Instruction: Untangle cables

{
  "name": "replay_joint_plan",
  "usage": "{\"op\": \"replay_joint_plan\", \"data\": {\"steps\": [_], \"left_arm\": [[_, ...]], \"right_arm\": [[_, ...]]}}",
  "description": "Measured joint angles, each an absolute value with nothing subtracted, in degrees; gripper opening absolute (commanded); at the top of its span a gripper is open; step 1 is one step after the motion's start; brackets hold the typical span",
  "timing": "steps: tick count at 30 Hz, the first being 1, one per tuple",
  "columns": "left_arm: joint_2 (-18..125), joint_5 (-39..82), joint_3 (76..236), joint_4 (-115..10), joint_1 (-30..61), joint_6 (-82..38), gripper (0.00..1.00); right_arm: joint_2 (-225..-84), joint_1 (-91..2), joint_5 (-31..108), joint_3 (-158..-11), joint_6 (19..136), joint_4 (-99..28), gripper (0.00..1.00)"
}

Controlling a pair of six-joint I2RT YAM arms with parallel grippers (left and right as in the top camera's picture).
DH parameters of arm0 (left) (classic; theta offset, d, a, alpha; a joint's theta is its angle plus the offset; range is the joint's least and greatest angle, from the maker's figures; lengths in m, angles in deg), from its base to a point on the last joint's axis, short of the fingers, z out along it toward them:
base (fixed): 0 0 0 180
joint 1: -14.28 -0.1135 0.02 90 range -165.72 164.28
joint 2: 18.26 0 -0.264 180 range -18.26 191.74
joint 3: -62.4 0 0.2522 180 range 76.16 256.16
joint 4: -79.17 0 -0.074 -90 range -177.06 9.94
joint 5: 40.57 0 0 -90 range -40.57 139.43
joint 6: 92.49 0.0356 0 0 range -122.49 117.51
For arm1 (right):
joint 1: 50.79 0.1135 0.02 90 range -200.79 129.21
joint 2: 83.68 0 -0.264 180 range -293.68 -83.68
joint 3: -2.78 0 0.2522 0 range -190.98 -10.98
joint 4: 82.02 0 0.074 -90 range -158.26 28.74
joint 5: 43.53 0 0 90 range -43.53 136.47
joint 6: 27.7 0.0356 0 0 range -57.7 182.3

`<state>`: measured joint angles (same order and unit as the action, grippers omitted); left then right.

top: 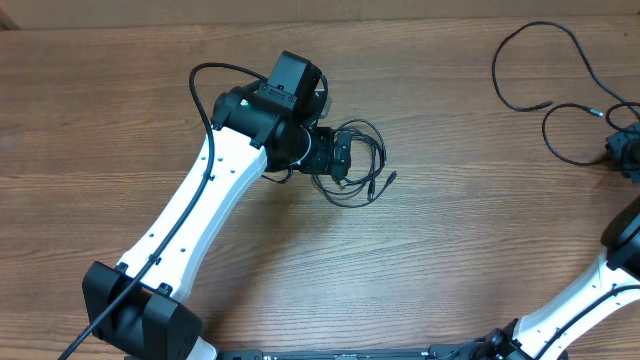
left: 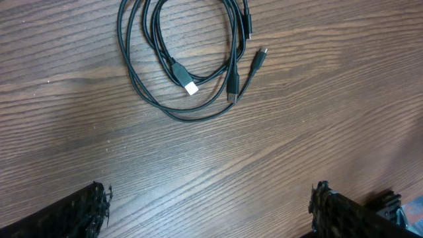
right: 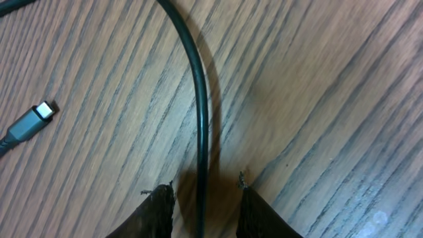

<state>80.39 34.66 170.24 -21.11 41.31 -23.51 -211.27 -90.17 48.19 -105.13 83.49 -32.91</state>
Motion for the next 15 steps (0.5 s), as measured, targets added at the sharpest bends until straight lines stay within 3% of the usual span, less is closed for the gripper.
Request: {"op": "replay_joint_plan", "data": {"steps": [9, 13, 15], "left_arm": [[80.39, 34.66, 170.24, -21.11, 41.31, -23.51, 1.0], [80.39, 34.66, 170.24, -21.07, 41.31, -23.51, 1.0], [80.39, 34.66, 170.24, -21.07, 41.31, -23.51, 1.0]], "right_arm": [[-212.34, -89.6, 48.17, -105.2, 83.45, -32.97, 0.29], [-212.53, -89.6, 48.14, -105.22, 83.34, -33.45, 0.04], [-212.66, -89.6, 47.71, -105.2, 83.71, -34.06, 0.04]]}}
